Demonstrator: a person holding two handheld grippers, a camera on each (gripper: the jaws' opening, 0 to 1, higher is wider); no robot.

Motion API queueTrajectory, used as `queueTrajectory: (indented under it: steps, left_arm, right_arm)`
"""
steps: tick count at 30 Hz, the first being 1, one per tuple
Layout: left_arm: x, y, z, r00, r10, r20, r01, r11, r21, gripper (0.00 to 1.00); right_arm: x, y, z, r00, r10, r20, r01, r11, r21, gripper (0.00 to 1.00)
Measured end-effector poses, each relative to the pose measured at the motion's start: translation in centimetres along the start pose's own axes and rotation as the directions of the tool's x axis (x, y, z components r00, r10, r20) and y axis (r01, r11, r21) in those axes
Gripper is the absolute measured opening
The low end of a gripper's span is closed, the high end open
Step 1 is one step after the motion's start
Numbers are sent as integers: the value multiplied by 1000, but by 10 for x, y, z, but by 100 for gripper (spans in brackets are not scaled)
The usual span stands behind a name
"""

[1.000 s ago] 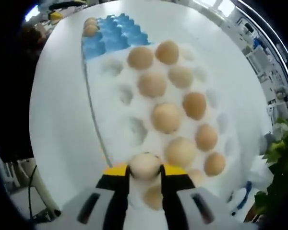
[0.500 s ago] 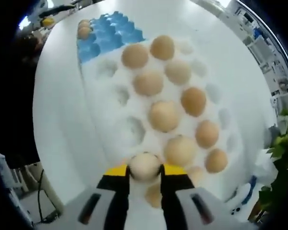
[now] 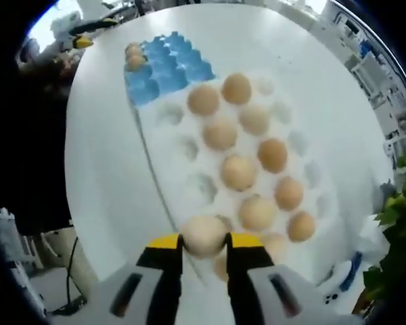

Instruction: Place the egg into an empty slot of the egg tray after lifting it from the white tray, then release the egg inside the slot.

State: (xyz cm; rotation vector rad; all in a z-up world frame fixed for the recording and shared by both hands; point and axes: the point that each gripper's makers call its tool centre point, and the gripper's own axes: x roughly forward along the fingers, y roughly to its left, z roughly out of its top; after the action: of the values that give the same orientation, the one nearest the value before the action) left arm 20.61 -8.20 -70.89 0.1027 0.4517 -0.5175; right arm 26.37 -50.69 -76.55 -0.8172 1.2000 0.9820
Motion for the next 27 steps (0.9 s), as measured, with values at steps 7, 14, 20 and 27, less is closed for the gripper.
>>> queueTrajectory:
  steps: [7,14,20,27]
  left_arm:
    - [0,1,-3,1000,-3,-7,3,1000,4,68]
    - [0,0,-2,1000,-6,-5,6,1000,11,67]
    - [0,2,-3,1000,-3,-9,4,1000,11,67]
    - [0,2,-2,1000,-5,-5,5,1000,7,67]
  right_arm:
    - [-5,5,7,1000,2,14,-2,1000,-6,24]
    - [-6,7,17,1000,3,19,-2,999,-34,24]
    - [-7,9,28,999,11,34,-9,999,-49,24]
    - [-6,9,34,999,17,43,-15,998,-60,24]
